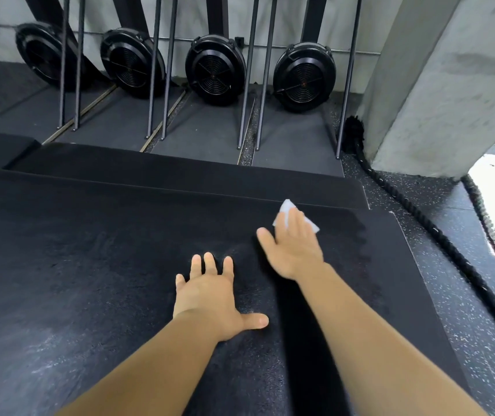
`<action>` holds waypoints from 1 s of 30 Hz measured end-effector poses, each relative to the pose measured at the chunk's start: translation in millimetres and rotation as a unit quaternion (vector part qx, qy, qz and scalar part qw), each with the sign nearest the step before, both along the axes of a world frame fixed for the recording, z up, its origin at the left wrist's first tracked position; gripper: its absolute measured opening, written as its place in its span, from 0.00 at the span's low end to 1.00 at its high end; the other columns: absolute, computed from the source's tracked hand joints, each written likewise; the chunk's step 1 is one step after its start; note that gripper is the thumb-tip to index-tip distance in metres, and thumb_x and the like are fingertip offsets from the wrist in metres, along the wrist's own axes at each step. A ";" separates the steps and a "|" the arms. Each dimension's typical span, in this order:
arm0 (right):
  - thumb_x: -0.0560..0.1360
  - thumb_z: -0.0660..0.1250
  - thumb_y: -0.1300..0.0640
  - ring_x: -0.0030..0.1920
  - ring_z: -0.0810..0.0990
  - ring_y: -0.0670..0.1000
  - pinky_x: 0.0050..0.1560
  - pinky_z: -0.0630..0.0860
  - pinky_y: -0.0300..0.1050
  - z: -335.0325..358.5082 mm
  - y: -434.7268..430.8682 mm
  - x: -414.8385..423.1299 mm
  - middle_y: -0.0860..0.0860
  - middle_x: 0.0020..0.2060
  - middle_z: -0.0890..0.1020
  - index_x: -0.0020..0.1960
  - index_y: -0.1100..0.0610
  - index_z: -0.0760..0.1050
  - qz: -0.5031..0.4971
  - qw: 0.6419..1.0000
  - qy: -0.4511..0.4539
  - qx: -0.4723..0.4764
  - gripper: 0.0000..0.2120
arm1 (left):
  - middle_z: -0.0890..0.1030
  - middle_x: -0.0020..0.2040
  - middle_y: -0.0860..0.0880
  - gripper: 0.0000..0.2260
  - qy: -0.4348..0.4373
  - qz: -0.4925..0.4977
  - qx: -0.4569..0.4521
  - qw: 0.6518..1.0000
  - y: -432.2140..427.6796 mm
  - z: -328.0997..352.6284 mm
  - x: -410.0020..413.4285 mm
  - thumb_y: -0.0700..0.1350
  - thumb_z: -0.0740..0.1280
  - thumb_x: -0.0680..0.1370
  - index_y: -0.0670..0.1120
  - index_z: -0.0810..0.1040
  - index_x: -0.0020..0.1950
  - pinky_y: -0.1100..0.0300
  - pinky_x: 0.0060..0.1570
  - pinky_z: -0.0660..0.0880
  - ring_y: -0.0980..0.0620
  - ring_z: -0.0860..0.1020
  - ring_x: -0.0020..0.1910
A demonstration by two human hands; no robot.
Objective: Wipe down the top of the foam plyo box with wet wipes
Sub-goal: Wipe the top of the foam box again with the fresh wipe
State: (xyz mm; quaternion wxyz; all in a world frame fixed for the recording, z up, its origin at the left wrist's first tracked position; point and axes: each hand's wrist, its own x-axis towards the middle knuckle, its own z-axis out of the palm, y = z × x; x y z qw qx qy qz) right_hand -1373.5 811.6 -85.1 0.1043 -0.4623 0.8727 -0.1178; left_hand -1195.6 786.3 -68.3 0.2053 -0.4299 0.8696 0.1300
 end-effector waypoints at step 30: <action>0.83 0.42 0.43 0.77 0.52 0.58 0.77 0.50 0.55 -6.6 71.4 -123.1 0.61 0.77 0.56 0.78 0.62 0.53 -0.209 0.973 0.002 0.097 0.31 | 0.40 0.79 0.42 0.59 -0.012 0.013 0.017 1.000 -1.3 2.2 -5.4 0.78 0.64 0.62 0.50 0.38 0.79 0.38 0.74 0.48 0.40 0.38 0.77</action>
